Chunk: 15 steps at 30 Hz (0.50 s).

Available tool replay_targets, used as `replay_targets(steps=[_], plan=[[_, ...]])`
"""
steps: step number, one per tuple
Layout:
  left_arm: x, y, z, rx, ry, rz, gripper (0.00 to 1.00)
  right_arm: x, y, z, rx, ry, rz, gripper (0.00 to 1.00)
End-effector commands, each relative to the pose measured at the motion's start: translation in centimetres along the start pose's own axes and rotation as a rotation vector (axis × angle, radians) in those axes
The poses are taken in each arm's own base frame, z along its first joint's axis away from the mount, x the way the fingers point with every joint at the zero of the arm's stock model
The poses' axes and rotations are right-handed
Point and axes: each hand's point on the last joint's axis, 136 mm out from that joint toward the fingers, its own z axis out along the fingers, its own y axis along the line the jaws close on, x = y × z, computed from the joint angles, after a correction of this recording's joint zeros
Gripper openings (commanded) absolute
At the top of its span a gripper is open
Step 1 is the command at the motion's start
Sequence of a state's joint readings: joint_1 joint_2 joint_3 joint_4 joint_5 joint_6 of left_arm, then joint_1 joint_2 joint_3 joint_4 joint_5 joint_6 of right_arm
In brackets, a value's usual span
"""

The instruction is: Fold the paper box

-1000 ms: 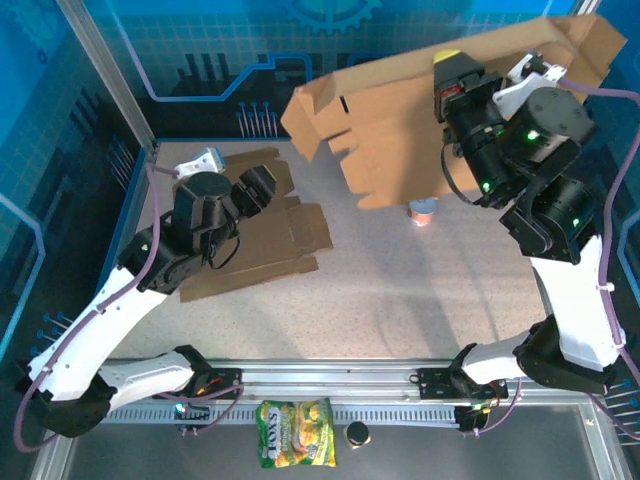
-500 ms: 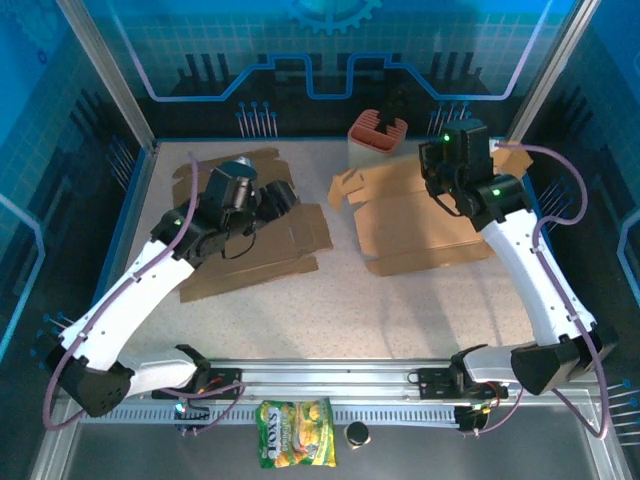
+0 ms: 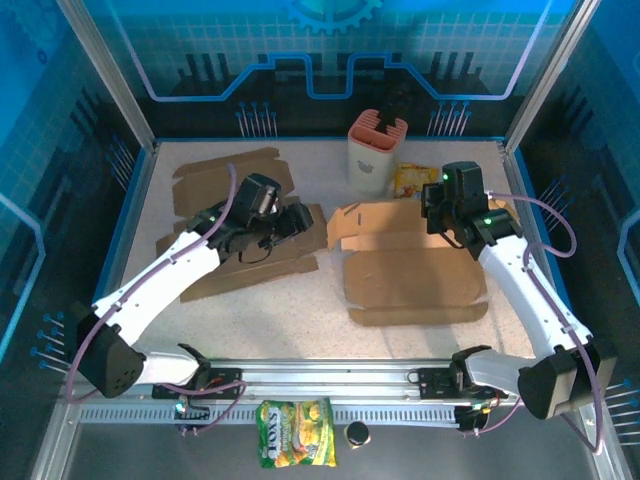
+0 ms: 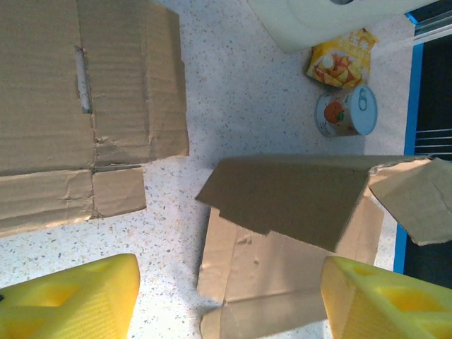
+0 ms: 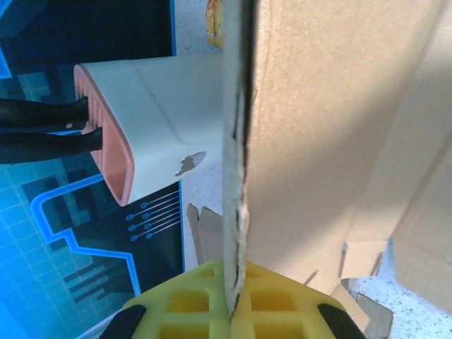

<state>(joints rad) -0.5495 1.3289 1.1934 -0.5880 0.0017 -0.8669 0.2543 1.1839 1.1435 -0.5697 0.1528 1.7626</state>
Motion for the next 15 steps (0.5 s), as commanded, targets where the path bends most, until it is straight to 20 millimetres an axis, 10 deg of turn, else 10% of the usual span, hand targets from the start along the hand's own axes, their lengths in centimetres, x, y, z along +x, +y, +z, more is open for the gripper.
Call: replay_targets(steps=[1, 15], plan=[[0.2, 0.0, 1.0, 0.026, 0.021, -0.024, 0.69, -0.9, -0.6, -0.6, -0.007, -0.031, 0.025, 0.0], [2.9, 1.9, 4.7, 0.049, 0.11, -0.055, 0.53, -0.9, -3.2, 5.5, -0.097, 0.042, -0.028, 0.0]])
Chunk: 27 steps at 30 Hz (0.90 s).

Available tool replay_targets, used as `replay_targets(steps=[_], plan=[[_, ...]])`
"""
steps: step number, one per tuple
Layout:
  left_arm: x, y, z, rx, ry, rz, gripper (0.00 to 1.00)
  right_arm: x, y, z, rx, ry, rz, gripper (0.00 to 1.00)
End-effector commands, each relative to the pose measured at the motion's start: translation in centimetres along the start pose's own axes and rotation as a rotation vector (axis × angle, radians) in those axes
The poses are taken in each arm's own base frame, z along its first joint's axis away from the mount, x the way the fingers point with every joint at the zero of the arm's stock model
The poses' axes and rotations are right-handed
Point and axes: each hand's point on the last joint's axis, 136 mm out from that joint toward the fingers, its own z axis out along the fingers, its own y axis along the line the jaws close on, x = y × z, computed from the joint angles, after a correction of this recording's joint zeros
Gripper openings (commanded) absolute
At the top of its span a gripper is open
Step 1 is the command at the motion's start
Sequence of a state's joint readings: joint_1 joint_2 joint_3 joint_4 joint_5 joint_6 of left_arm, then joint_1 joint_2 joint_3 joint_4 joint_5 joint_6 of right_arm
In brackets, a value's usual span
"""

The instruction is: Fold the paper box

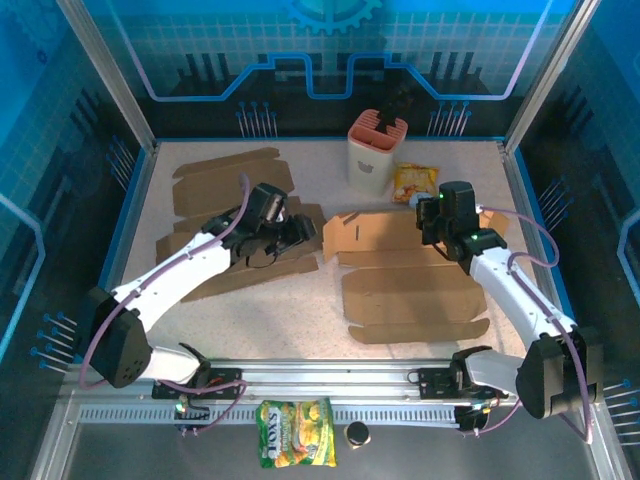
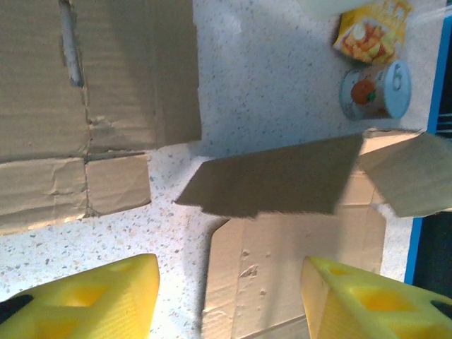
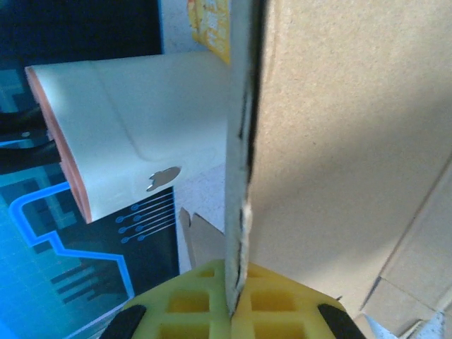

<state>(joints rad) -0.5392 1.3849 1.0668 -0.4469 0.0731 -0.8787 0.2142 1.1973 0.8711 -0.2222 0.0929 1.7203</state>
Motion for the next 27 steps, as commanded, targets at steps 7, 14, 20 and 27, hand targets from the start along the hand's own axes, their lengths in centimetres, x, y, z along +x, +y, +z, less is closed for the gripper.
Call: replay_targets(steps=[7, 14, 20, 27], plan=[[5.4, 0.5, 3.3, 0.11, 0.131, -0.109, 0.43, -0.9, -0.2, 0.4, -0.024, -0.003, -0.003, 0.0], [9.5, -1.3, 6.9, 0.108, 0.164, -0.117, 0.63, -1.0, -0.2, 0.8, 0.002, -0.005, 0.009, 0.0], [10.7, -2.6, 8.7, 0.112, 0.184, -0.107, 0.64, -1.0, -0.3, 0.6, 0.012, -0.008, 0.011, 0.0], [9.7, -1.9, 11.9, 0.029, 0.118, -0.044, 0.63, -1.0, 0.1, 0.5, 0.002, 0.005, 0.012, 0.0]])
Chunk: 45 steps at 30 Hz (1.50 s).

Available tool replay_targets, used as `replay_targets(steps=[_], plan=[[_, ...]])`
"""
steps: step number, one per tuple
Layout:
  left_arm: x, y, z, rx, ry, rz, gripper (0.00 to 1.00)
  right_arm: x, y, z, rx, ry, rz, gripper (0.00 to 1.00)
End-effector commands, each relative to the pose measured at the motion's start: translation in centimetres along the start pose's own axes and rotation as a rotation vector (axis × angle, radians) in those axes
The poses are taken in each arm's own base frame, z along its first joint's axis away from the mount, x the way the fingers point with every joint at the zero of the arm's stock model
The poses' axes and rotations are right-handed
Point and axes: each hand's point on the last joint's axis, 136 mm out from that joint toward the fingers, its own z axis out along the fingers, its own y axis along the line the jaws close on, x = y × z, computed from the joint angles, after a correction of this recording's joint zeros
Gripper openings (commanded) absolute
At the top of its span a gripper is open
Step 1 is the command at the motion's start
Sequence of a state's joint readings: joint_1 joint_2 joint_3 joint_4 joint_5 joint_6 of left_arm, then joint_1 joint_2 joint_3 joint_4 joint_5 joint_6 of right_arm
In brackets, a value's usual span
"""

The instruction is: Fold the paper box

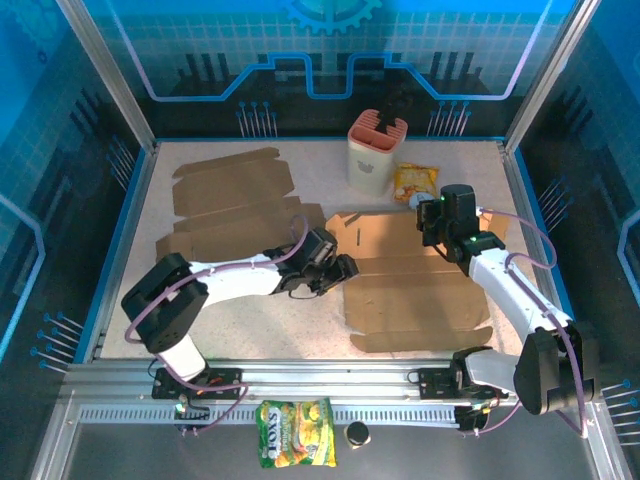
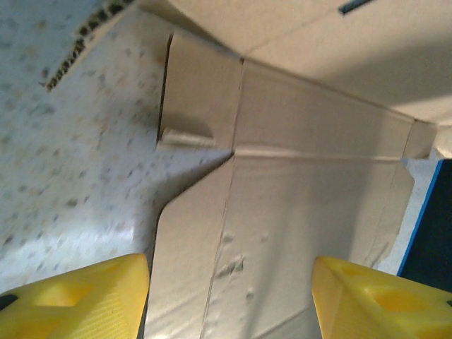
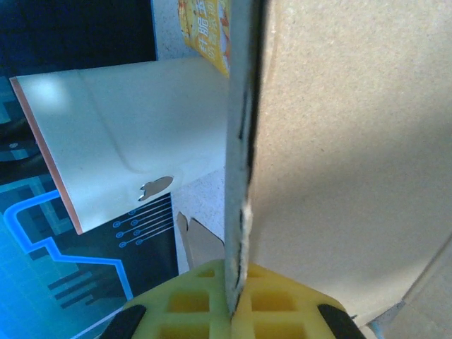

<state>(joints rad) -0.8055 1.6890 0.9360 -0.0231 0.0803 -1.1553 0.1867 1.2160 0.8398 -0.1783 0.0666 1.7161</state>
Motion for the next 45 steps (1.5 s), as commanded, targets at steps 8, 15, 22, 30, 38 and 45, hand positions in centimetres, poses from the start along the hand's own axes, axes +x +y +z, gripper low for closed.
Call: replay_targets(steps=[8, 15, 22, 30, 38, 45], plan=[[-2.9, 0.6, 2.7, -0.138, -0.106, 0.1, 0.62, -0.4, 1.9, -0.8, -0.023, 0.016, 0.001, 0.0], [-1.9, 0.7, 3.7, -0.13, -0.09, 0.101, 0.61, -0.7, 2.0, -0.7, -0.036, 0.02, 0.01, 0.0], [-1.8, -1.3, 4.3, -0.033, -0.116, 0.123, 0.59, -1.0, 2.2, -0.7, -0.047, 0.018, 0.019, 0.0], [-2.6, -2.2, 4.5, -0.039, -0.148, 0.177, 0.45, -1.2, 2.6, -0.7, -0.061, 0.019, 0.033, 0.0], [-2.8, -5.7, 3.3, 0.029, -0.174, 0.252, 0.43, -1.0, 1.5, 0.0, -0.049, 0.034, 0.051, 0.0], [-2.4, -8.8, 2.4, 0.082, -0.171, 0.313, 0.44, -0.8, 1.9, -0.3, -0.05, 0.038, 0.047, 0.0]])
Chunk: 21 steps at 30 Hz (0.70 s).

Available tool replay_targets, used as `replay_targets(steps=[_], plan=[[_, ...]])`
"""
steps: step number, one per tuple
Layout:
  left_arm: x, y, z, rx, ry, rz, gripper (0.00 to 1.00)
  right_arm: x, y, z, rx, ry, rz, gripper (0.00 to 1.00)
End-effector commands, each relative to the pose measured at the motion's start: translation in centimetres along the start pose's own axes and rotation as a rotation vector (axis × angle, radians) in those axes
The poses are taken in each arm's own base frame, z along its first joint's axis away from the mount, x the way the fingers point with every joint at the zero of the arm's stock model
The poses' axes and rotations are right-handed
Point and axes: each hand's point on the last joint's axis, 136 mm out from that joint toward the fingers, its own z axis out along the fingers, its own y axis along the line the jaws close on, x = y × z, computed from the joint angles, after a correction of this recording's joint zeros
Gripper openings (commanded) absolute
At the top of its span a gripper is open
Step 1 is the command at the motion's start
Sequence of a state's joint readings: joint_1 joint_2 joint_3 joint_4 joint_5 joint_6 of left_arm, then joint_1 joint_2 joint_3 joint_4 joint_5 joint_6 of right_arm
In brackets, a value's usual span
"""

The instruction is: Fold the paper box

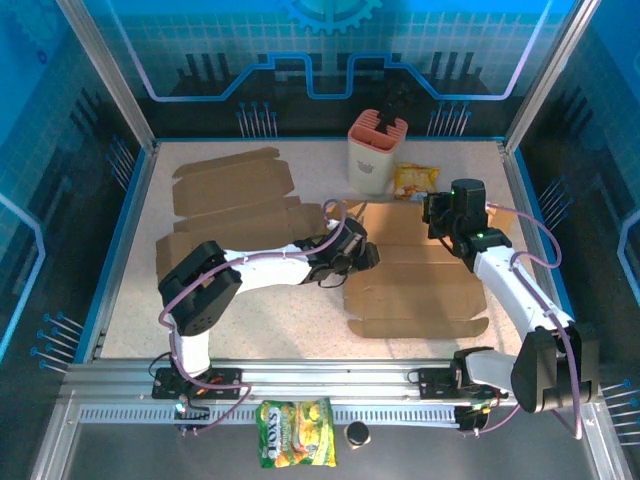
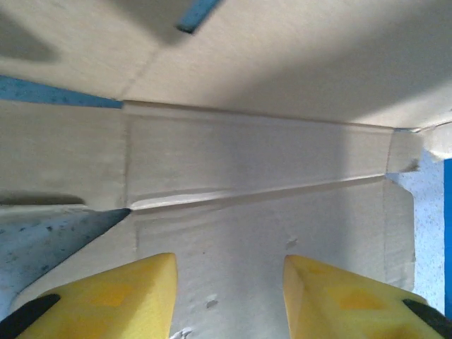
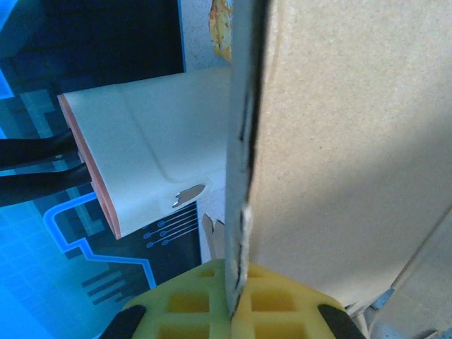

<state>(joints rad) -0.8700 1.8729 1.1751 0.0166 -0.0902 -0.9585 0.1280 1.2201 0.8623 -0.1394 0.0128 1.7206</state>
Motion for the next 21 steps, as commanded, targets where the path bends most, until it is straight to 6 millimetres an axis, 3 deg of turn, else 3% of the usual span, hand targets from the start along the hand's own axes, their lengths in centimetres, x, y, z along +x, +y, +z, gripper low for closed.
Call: replay_targets(steps=[1, 4, 7, 11, 14, 17, 21], plan=[[-0.8, -2.7, -0.7, 0.057, -0.016, 0.059, 0.44, 0.4, 0.0, 0.0, 0.007, 0.027, 0.015, 0.0], [-0.2, -3.0, -0.2, 0.076, 0.019, 0.065, 0.47, 0.5, -0.1, 0.0, 0.004, 0.028, 0.015, 0.0], [-0.8, -4.0, -1.7, 0.103, -0.001, 0.094, 0.53, 0.4, 0.0, 0.3, -0.007, 0.026, 0.003, 0.0], [-2.7, -6.2, -6.8, 0.163, -0.061, 0.148, 0.66, 0.3, 0.8, 0.4, -0.034, 0.026, -0.049, 0.0], [-3.2, -6.4, -10.5, 0.203, -0.075, 0.154, 0.69, 0.3, 1.1, 0.3, -0.039, 0.024, -0.069, 0.0], [-5.0, -4.2, -13.8, 0.188, -0.121, 0.116, 0.69, 0.2, 1.3, 0.3, -0.051, 0.024, -0.07, 0.0], [-8.7, 2.3, -15.6, 0.101, -0.148, 0.005, 0.62, 0.5, 1.7, 0.5, -0.065, 0.047, -0.077, 0.0]])
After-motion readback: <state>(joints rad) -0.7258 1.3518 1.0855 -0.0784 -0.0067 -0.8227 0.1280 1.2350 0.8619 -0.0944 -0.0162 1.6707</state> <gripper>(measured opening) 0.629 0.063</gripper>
